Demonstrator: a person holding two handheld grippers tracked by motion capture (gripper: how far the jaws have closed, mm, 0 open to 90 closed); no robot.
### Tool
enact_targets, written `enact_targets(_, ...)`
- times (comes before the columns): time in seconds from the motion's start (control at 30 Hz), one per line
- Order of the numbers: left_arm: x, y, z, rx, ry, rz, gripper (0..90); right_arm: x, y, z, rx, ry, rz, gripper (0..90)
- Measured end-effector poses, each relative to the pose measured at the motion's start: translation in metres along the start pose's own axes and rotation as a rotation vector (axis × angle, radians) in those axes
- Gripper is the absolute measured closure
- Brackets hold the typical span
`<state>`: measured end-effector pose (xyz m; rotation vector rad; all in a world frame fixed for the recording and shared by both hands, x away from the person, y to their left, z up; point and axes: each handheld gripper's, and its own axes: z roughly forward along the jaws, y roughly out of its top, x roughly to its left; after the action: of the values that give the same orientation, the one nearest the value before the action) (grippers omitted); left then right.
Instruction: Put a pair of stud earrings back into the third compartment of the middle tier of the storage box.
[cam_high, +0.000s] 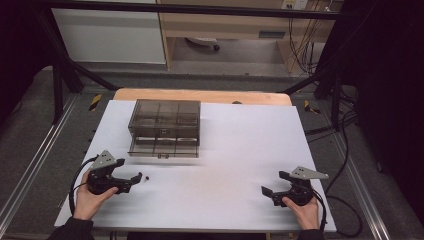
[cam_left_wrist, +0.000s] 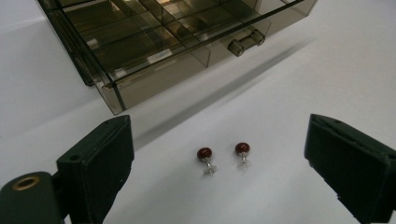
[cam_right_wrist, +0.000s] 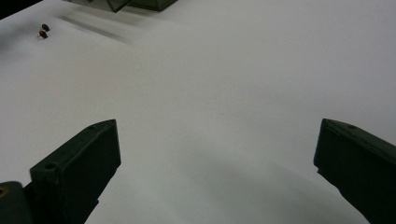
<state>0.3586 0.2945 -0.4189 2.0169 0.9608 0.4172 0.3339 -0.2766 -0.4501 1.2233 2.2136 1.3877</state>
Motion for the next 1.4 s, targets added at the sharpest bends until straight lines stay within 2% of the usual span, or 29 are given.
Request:
enact_targets(0.3,0.004,0.006,0.012,0.024,0.03,-0.021,13.8,0.0,0.0,0.0,0.005,-0.001,-0.002,1.2)
enact_targets(0.5,0.003,0.001,0.021,0.066,0.043,-0.009,22.2,0.0,0.0,0.0,0.014,-0.003,-0.008,1.2)
enact_targets(0.67,0.002,-0.007,0.025,0.104,0.061,-0.02,31.3,0.0,0.0,0.0,0.014,-0.003,-0.007,1.3)
enact_targets(0.77,0.003,-0.008,0.024,0.104,0.068,-0.026,39.3,0.0,0.0,0.0,0.014,-0.003,-0.008,1.3)
enact_targets(0.8,0.002,-0.009,0.023,0.1,0.066,-0.034,39.3,0.0,0.0,0.0,0.014,-0.003,-0.008,1.3)
enact_targets(0.87,0.002,-0.01,0.022,0.1,0.067,-0.043,46.2,0.0,0.0,0.0,0.015,-0.003,-0.008,1.3)
enact_targets(0.93,0.001,-0.011,0.022,0.105,0.065,-0.041,51.4,0.0,0.0,0.0,0.013,-0.003,-0.006,1.3)
enact_targets(0.97,-0.001,-0.011,0.024,0.116,0.078,-0.034,53.4,0.0,0.0,0.0,0.013,-0.003,-0.006,1.3)
enact_targets(1.07,-0.003,-0.011,0.025,0.119,0.073,-0.04,58.4,0.0,0.0,0.0,0.013,-0.003,-0.005,1.3)
enact_targets(1.4,-0.006,-0.012,0.031,0.145,0.077,-0.022,74.8,0.0,0.0,0.0,0.014,-0.004,-0.008,1.3)
